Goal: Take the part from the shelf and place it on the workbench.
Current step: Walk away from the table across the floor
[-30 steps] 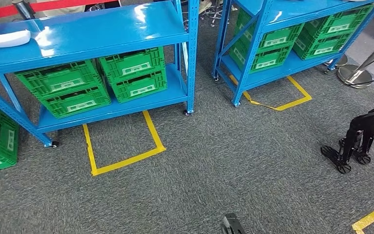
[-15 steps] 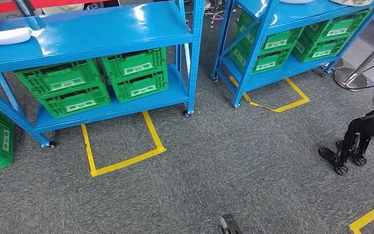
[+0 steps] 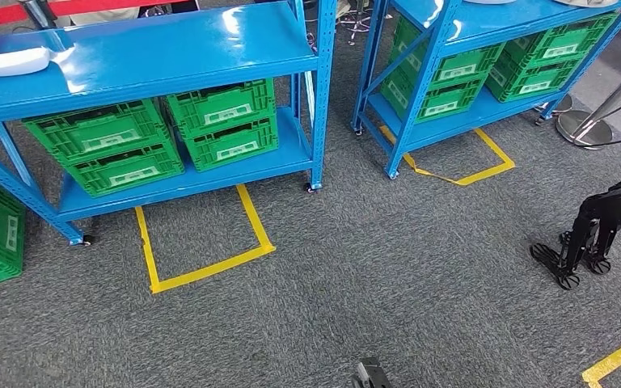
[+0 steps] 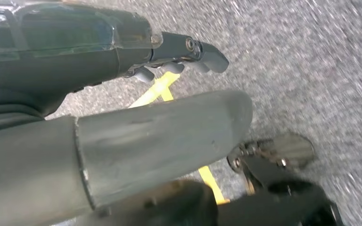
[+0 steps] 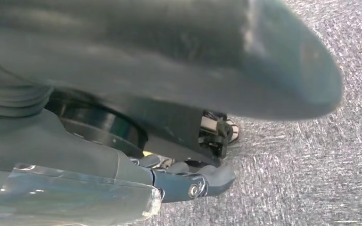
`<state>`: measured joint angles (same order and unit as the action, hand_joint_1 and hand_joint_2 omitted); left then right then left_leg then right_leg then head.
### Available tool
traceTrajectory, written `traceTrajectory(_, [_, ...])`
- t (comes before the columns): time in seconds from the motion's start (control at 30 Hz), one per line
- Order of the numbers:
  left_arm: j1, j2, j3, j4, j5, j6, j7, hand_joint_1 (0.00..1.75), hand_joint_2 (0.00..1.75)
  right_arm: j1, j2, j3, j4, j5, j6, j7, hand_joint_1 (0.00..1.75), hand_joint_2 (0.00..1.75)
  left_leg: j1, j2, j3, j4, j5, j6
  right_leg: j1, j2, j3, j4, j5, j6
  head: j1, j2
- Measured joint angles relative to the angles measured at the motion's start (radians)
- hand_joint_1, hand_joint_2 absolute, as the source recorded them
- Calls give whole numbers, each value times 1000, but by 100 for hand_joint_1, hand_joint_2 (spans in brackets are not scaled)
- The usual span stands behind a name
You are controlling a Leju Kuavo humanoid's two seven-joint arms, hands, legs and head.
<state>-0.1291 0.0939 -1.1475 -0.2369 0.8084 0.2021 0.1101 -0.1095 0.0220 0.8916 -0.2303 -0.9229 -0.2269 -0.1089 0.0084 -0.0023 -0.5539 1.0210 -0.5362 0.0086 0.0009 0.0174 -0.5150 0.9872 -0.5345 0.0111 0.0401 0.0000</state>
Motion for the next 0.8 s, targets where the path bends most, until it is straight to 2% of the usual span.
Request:
traceTrajectory(0.57, [-2, 44, 0, -17, -2, 3, 31, 0, 0, -4, 35, 1, 6, 2, 10, 9, 0, 0, 0, -3, 0, -1, 0, 0, 0, 0, 1, 0, 0, 0, 1, 0])
traceTrajectory(0.63, [-2, 46, 0, -21, -3, 1, 25, 0, 0, -4, 35, 4, 7, 2, 8, 5, 0, 0, -4, -3, 1, -1, -1, 5, -2, 0, 3, -8, 2, 6, 0, 0])
traceTrajectory(0.7, [-3, 46, 0, -25, -4, 0, 18, 0, 0, -5, 35, 7, 8, 1, 6, 2, 0, 0, -2, -3, 16, -22, 7, 17, -2, -2, 8, -16, 3, 16, -1, 0])
traceTrajectory(0.77, [-3, 44, 0, -29, -6, -2, 10, 0, 0, -6, 34, 9, 9, 0, 4, -1, 0, 0, 4, 0, 37, -54, 19, 25, -1, -7, -12, 33, -25, 23, 4, 0])
traceTrajectory(0.8, [-3, 42, 0, -29, -7, -3, 6, 0, 0, -7, 33, 9, 9, 0, 3, -3, 0, 0, 5, 1, 43, -61, 21, 26, -3, -10, -40, 88, -51, 26, 9, 0])
